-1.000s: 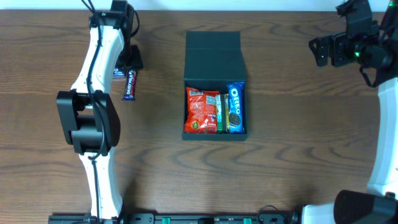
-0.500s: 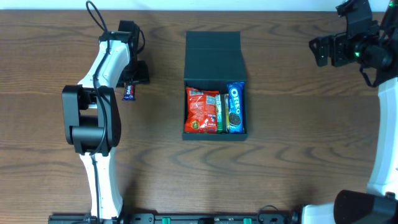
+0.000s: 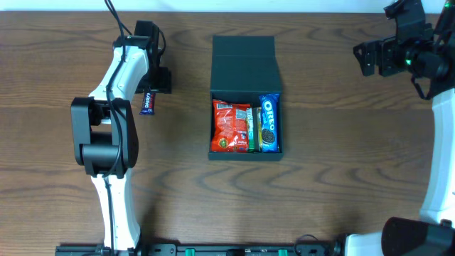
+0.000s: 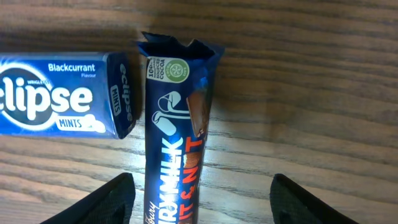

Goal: Pack container
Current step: 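Lower left gripper onto the blue Dairy Milk bar and grasp it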

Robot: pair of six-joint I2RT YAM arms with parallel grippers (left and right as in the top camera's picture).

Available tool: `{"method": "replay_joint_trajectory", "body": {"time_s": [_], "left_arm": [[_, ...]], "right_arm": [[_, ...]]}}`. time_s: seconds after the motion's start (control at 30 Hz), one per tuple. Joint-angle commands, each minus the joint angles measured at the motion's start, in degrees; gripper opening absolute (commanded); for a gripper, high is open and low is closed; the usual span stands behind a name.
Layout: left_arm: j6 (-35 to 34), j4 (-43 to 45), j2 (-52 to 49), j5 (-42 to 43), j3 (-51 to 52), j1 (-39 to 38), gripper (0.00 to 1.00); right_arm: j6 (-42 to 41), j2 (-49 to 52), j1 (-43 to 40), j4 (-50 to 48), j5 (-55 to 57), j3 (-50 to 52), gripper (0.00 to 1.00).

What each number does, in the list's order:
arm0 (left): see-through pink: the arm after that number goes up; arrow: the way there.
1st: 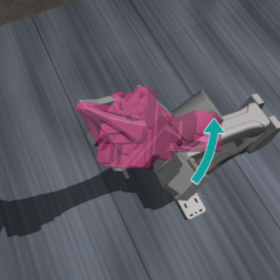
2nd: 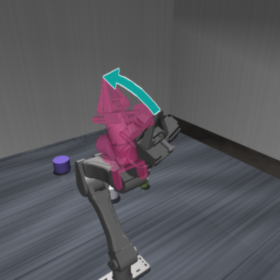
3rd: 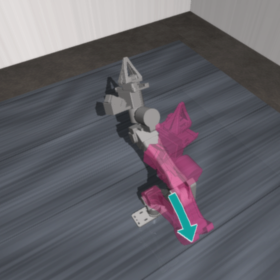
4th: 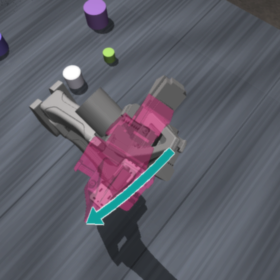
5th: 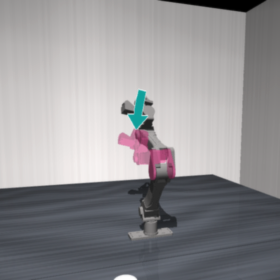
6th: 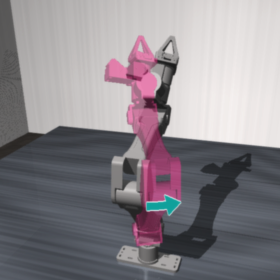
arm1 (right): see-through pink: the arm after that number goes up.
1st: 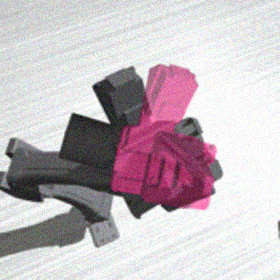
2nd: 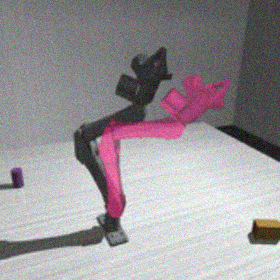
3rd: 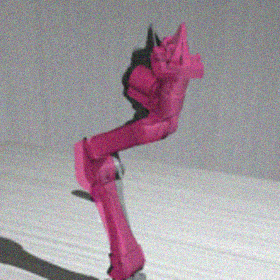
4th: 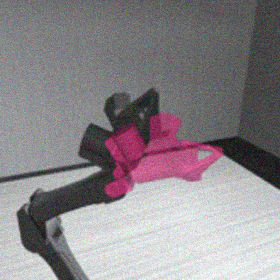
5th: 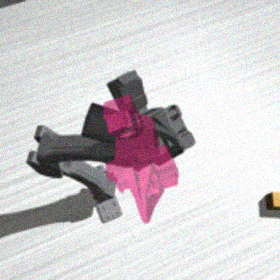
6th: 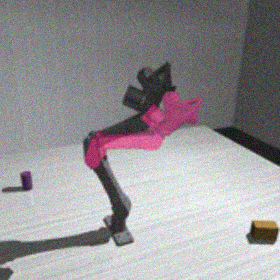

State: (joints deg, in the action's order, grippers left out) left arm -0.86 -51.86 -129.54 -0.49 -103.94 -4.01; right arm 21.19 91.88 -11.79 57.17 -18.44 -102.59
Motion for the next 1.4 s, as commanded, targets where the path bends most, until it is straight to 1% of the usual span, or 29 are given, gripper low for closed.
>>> {"method": "replay_joint_trajectory", "body": {"time_s": [0.0,0.13,0.3,0.97,1.0,1.13,1.37], "left_arm": [[2.2,0.1,-0.5,0.1,0.4,1.0,0.71],[2.4,0.1,-0.5,0.7,0.7,2.2,0.72],[3.5,0.5,-0.5,6.0,1.2,3.4,0.71],[3.9,3.4,-0.5,6.3,4.9,3.4,0.70],[3.9,3.5,-0.5,6.3,4.9,3.3,0.69],[3.9,3.5,-0.5,6.3,4.9,3.3,0.60],[3.9,4.1,-0.5,6.3,5.9,3.3,0.60]], "right_arm": [[0.5,0.0,-0.5,0.1,-0.7,0.0,0.99],[0.1,0.0,-0.5,0.0,-0.7,0.0,0.99],[0.0,0.0,-0.5,0.0,-1.4,0.0,0.99],[-0.6,0.0,-0.5,0.1,-1.5,0.0,0.99],[-0.6,0.0,-0.5,0.1,-1.5,0.0,0.99],[-0.6,0.0,-0.5,0.2,-1.5,0.0,0.99],[-0.6,0.0,-0.5,0.3,-1.5,0.0,0.99]]}}
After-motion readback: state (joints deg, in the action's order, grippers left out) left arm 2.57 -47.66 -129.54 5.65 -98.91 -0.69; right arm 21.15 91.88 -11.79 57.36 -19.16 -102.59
